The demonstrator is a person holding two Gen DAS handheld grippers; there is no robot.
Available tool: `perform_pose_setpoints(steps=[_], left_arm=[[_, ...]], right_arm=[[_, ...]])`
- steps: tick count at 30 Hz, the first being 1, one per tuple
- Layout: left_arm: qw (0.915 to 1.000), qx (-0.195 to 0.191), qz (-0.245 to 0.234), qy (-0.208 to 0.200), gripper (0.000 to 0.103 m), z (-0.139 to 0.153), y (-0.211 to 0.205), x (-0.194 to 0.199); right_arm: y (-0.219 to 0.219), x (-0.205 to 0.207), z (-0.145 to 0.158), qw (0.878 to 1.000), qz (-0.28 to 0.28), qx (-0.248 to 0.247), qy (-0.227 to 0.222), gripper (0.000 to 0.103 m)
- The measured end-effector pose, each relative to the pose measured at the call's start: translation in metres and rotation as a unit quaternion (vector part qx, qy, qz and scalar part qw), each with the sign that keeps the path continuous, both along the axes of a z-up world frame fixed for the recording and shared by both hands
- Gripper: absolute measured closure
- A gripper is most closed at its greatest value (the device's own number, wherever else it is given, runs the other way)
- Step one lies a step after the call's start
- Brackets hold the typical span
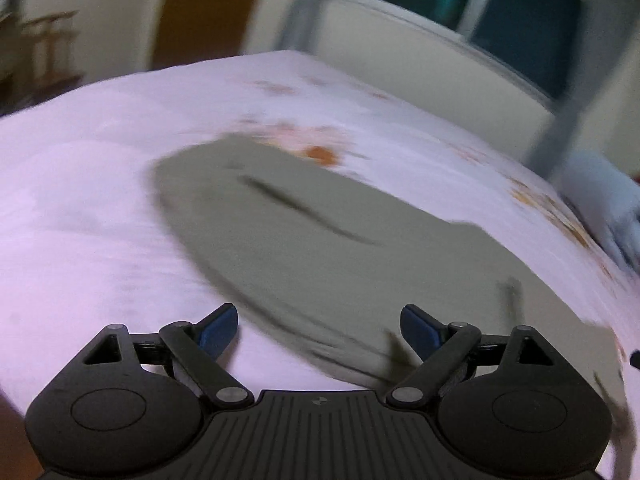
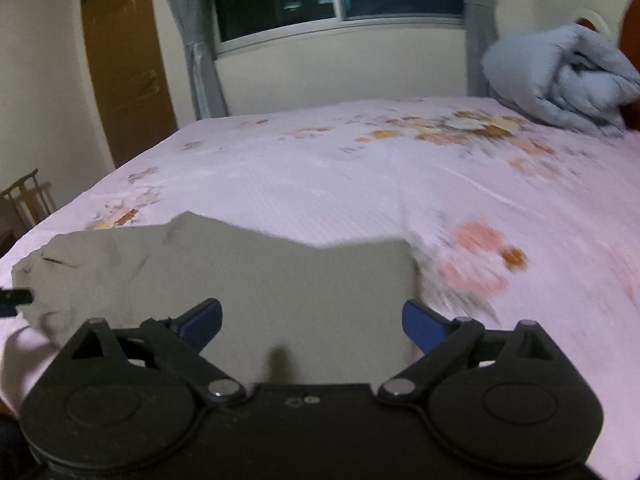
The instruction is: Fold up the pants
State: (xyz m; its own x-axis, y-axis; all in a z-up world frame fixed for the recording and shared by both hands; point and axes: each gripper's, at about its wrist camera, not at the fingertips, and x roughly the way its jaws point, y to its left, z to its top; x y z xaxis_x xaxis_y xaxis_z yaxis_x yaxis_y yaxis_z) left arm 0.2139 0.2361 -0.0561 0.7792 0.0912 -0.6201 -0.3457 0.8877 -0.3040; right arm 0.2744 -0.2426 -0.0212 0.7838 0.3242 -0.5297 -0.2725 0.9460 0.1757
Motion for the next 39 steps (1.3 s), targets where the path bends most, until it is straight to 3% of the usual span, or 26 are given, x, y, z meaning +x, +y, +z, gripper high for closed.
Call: perform_pose_setpoints(steps=[2,4,6,7,9,13,18,26,33,39], left_arm=[[0.9997,-0.006,0.025,0.004,0.015,-0.004,0.024,-0.001],[0.9991,-0.015,0.038,0.012,0.015,-0.009,0.041,0.002],[0.9985,-0.029,0.046,0.012,0.014,-0.015,0.054,0.004],[0.9984,-0.033,0.046,0.01,0.014,-0.018,0.06,0.003],[0.9985,-0.039,0.039,-0.001,0.014,-0.021,0.068,0.008],[0.997,-0.07,0.021,-0.024,0.014,-0.03,0.078,0.022],[0.9861,-0.153,0.024,-0.06,0.015,-0.047,0.095,0.035],[0.9662,-0.229,0.031,-0.115,0.015,-0.076,0.111,0.043],[0.9669,-0.228,0.021,-0.113,0.015,-0.076,0.114,0.047],[0.9596,-0.233,0.011,-0.157,0.014,-0.09,0.121,0.048]], right_arm=[[0.019,0.029,-0.001,0.999,0.02,-0.007,0.031,0.015],[0.035,0.058,-0.015,0.997,0.007,-0.036,0.069,0.018],[0.042,0.081,-0.037,0.99,-0.007,-0.059,0.126,0.013],[0.042,0.084,-0.039,0.99,-0.006,-0.059,0.127,0.011],[0.045,0.079,-0.029,0.992,-0.007,-0.063,0.106,0.014],[0.035,0.058,-0.01,0.998,-0.019,-0.012,0.057,0.013],[0.026,0.041,-0.001,0.999,-0.016,0.005,0.043,0.013],[0.032,0.027,-0.002,0.999,-0.008,0.018,0.04,0.013],[0.088,0.012,0.011,0.997,0.058,0.045,0.019,0.013],[0.089,0.01,0.017,0.997,0.055,0.048,0.027,0.013]])
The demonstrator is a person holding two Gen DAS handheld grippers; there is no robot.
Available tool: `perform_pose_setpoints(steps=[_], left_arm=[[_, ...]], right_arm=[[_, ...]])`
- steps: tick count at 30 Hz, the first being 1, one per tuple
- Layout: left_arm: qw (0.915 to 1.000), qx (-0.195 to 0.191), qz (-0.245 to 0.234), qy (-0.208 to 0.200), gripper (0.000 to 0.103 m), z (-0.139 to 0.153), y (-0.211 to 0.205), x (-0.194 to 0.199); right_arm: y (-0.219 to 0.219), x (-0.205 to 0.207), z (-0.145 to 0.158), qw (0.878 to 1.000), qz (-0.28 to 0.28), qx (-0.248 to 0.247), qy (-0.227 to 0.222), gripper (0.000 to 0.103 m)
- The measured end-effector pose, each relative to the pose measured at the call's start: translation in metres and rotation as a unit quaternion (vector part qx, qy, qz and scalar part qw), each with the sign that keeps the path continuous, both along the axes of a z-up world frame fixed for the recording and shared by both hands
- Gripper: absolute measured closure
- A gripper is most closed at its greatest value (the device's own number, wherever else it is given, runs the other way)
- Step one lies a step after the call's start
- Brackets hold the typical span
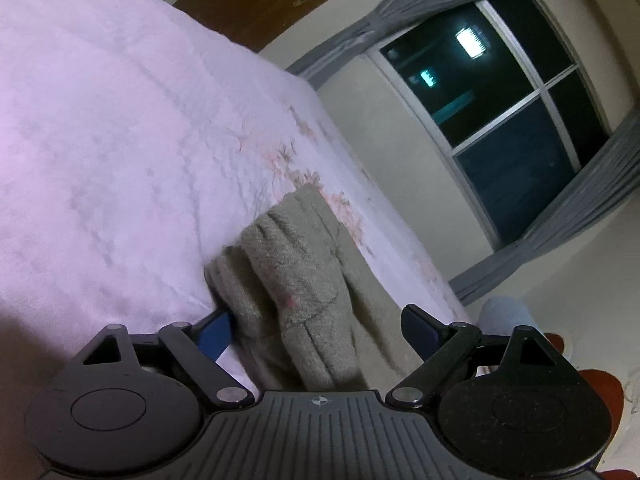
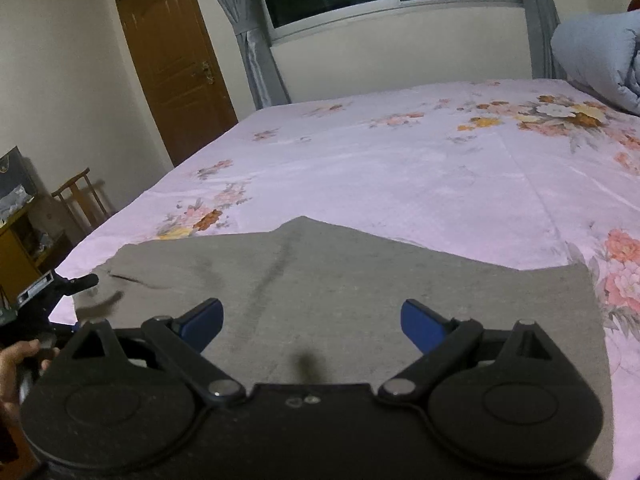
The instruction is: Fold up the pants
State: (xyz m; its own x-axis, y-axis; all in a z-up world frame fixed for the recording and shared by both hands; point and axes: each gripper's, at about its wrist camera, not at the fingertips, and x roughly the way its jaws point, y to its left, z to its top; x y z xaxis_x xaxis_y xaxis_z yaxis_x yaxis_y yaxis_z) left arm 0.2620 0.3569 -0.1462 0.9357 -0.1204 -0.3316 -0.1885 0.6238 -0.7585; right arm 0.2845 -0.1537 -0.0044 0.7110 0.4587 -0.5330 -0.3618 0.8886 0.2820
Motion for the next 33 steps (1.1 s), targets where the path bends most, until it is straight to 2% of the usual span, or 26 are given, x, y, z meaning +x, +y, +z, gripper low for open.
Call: perform_pose_setpoints(steps=[3,4,5,7,10,15,18,20,21,23,26,27,29,30,32,33], left_arm=[[0.9999,0.004,0.001,0.012,0.017,0.002,0.001,0.01],[0.9998,0.002,0.006,0.02,0.026,0.004,0.003,0.01],[0.9991,0.002,0.019,0.038,0.066,0.004,0.005,0.01],[0.9985,-0.029,0.025,0.039,0.066,-0.001,0.011,0.006],[0.9992,-0.006,0.028,0.03,0.069,0.014,0.004,0.0],[0.9992,0.038,0.012,0.005,0.069,0.062,-0.006,-0.004],[0.9979,0.065,-0.006,0.004,0.069,0.088,-0.009,0.0],[0.997,0.076,-0.014,0.001,0.069,0.099,-0.01,-0.001],[0.9967,0.079,-0.018,-0.001,0.069,0.102,-0.009,-0.005],[0.9955,0.092,-0.025,-0.001,0.069,0.107,-0.011,-0.005],[0.9945,0.102,-0.026,0.003,0.069,0.111,-0.01,-0.01],[0.9947,0.099,-0.025,0.004,0.069,0.111,-0.009,-0.018],[0.9949,0.098,-0.025,0.004,0.069,0.111,-0.008,-0.021],[0.9948,0.099,-0.024,0.005,0.069,0.112,-0.009,-0.022],[0.9949,0.097,-0.026,0.007,0.069,0.112,-0.009,-0.023],[0.9946,0.1,-0.027,0.008,0.069,0.114,-0.016,-0.022]], right_arm=[[-0.01,-0.003,0.003,1.0,-0.009,-0.009,-0.002,0.013],[-0.014,-0.004,0.003,1.0,-0.013,-0.009,-0.002,0.013],[-0.017,-0.005,0.004,1.0,-0.018,-0.011,-0.003,0.013],[-0.025,-0.007,0.003,0.999,-0.03,-0.014,-0.005,0.013],[-0.022,-0.009,-0.002,0.999,-0.028,-0.024,0.0,0.013],[0.02,-0.015,-0.017,0.999,0.035,-0.036,0.008,0.013],[0.05,-0.017,-0.029,0.996,0.057,-0.067,0.009,0.013],[0.068,-0.013,-0.04,0.992,0.057,-0.108,0.015,0.012],[0.079,-0.011,-0.052,0.988,0.06,-0.142,0.024,0.01],[0.09,-0.013,-0.065,0.983,0.053,-0.175,0.009,0.006],[0.097,-0.013,-0.063,0.981,0.042,-0.189,0.013,0.008],[0.096,-0.013,-0.054,0.983,0.034,-0.178,0.011,0.011],[0.091,-0.02,-0.043,0.989,0.023,-0.145,-0.011,0.01],[0.095,-0.019,-0.044,0.988,0.024,-0.153,-0.01,0.009],[0.106,-0.014,-0.062,0.979,0.037,-0.198,0.014,0.008],[0.108,-0.018,-0.068,0.978,0.033,-0.206,-0.005,0.007]])
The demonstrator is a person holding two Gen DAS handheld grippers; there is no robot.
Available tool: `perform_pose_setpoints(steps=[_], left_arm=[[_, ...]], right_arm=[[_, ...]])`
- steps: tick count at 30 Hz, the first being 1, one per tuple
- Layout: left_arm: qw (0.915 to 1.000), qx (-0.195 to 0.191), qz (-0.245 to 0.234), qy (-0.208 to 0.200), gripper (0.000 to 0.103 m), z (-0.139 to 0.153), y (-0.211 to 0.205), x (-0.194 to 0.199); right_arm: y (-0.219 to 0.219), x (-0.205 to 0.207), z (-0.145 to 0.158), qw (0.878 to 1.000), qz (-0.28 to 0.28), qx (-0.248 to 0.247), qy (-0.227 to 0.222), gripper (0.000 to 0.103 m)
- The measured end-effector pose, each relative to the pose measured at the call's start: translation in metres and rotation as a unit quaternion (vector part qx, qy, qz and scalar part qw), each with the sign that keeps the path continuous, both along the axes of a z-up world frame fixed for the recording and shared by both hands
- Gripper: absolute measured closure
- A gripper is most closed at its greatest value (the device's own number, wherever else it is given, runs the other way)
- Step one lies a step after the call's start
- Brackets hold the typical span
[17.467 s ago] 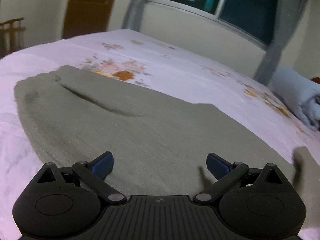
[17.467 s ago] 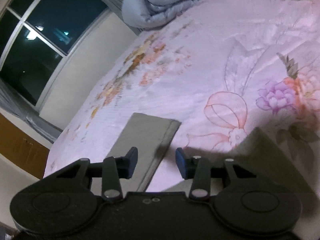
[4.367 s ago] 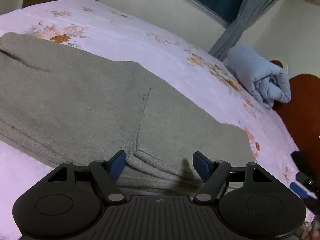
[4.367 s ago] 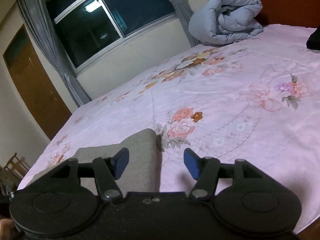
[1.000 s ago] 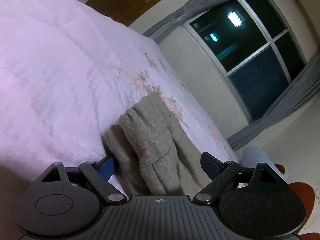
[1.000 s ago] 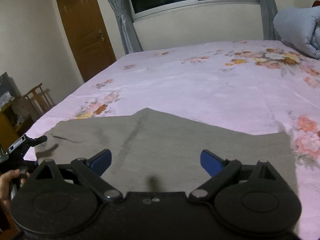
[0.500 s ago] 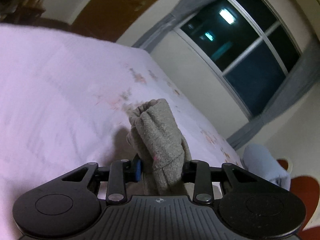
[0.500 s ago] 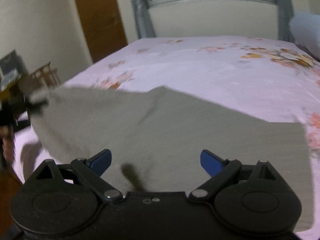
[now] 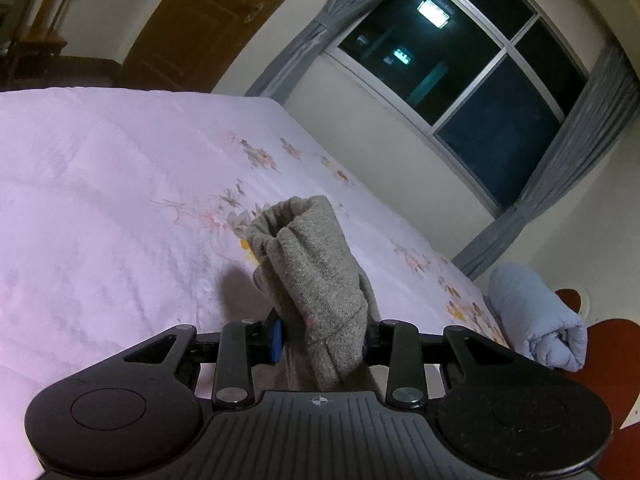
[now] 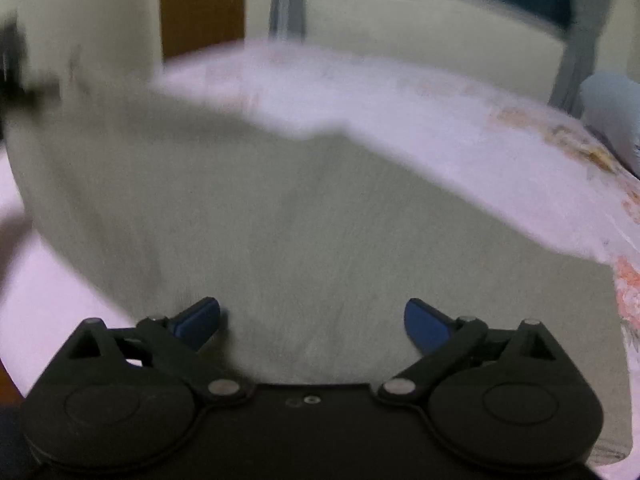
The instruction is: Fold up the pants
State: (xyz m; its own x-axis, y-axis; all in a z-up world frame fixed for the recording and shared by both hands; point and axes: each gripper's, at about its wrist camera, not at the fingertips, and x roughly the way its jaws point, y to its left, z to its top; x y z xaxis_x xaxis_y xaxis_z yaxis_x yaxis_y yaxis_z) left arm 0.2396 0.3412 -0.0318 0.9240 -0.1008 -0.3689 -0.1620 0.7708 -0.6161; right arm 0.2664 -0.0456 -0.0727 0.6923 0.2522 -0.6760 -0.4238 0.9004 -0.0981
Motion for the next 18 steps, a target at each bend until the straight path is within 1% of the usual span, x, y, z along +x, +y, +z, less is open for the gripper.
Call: perform_pose_setpoints(steps=[1,4,5,6,7,9,10,11,13,15,16,18], left_arm=[[1.0,0.003,0.0,0.0,0.069,0.002,-0.002,-0.001],[1.0,0.006,0.001,-0.005,0.069,0.006,-0.006,0.005],[0.9999,0.012,-0.001,-0.007,0.069,0.01,-0.008,0.006],[0.9998,0.019,-0.003,-0.01,0.069,0.014,-0.01,0.007],[0.9994,0.031,-0.005,-0.013,0.069,0.019,-0.014,0.007],[0.9976,0.065,-0.015,-0.019,0.069,0.037,-0.03,0.008],[0.9954,0.089,-0.024,-0.025,0.069,0.048,-0.042,0.009],[0.992,0.116,-0.037,-0.035,0.069,0.06,-0.059,0.01],[0.9822,0.162,-0.074,-0.059,0.069,0.084,-0.099,0.013],[0.9678,0.204,-0.122,-0.083,0.069,0.101,-0.15,0.018],[0.9585,0.222,-0.153,-0.093,0.069,0.107,-0.182,0.023],[0.944,0.242,-0.2,-0.102,0.069,0.108,-0.236,0.031]], right_arm=[[0.001,-0.002,-0.003,1.0,-0.003,-0.003,-0.009,0.007],[0.003,-0.003,-0.002,1.0,0.003,-0.007,-0.014,0.006],[-0.002,-0.002,0.003,1.0,0.005,0.01,-0.008,0.007],[-0.015,-0.001,0.011,0.999,0.0,0.043,-0.005,0.007],[-0.031,-0.003,0.017,0.997,-0.019,0.077,-0.009,0.007],[-0.069,-0.007,0.03,0.988,-0.045,0.146,-0.017,0.006],[-0.086,-0.01,0.035,0.985,-0.06,0.157,-0.026,0.006],[-0.107,-0.013,0.041,0.983,-0.078,0.162,-0.037,0.006],[-0.147,-0.017,0.051,0.977,-0.107,0.179,-0.051,0.006],[-0.198,-0.021,0.059,0.965,-0.154,0.204,-0.065,0.006],[-0.218,-0.024,0.061,0.959,-0.174,0.211,-0.068,0.006],[-0.263,-0.029,0.068,0.948,-0.217,0.22,-0.081,0.006]])
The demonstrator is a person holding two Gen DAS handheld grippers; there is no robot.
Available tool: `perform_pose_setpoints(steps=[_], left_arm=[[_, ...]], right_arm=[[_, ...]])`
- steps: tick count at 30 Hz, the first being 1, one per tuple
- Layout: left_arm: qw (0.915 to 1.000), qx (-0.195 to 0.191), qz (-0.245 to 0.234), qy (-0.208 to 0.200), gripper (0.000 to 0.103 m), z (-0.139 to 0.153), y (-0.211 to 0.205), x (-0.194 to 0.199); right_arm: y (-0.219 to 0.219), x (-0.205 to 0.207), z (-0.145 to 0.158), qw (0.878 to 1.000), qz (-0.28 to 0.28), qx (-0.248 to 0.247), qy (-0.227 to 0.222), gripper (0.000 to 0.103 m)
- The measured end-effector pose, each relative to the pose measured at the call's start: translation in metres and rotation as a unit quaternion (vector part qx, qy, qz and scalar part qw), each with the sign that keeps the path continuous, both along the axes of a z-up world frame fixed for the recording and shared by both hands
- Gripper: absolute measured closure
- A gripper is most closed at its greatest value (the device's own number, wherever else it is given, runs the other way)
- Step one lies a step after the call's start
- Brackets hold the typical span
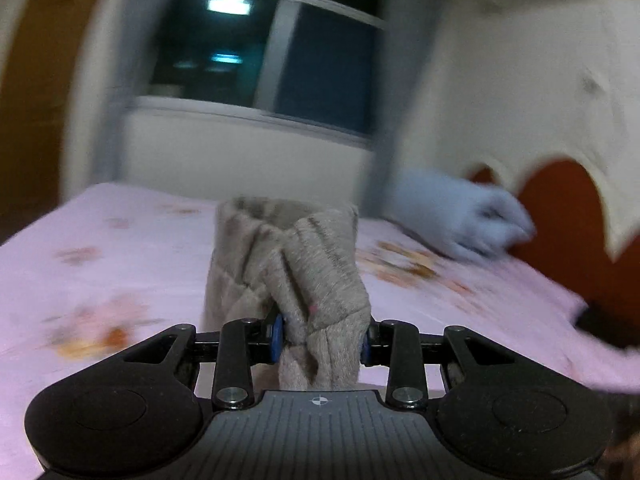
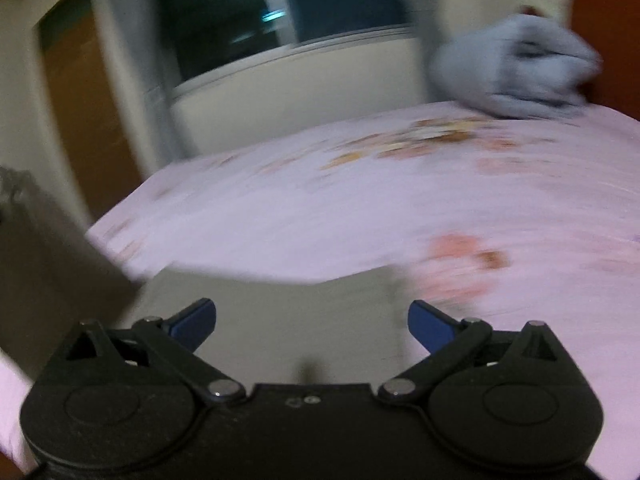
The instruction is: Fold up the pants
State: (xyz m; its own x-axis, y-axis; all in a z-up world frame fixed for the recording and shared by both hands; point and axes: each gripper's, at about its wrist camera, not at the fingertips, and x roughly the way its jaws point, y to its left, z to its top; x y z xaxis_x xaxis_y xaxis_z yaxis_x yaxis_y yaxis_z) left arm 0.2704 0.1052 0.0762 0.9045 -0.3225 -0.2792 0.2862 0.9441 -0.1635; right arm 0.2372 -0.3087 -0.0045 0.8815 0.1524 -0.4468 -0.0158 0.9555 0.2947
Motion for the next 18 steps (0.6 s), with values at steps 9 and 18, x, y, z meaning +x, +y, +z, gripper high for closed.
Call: perform_pose_setpoints(steps=[9,18], left_arm=[[0.9749,0.135,-0.136,0.113,0.063,-0.114,-0.206,0.013],[0.9835,0.048,-0.129,0.117,0.001,-0.097,-0.183,-0.016]], right_arm=[[-0.118,-0.044,-0.02,0.995,-0.092,0.043,0.015,0.006],[-0.139,-0.044,-0.04,0.99,-0.096,0.095,0.03,0.006]])
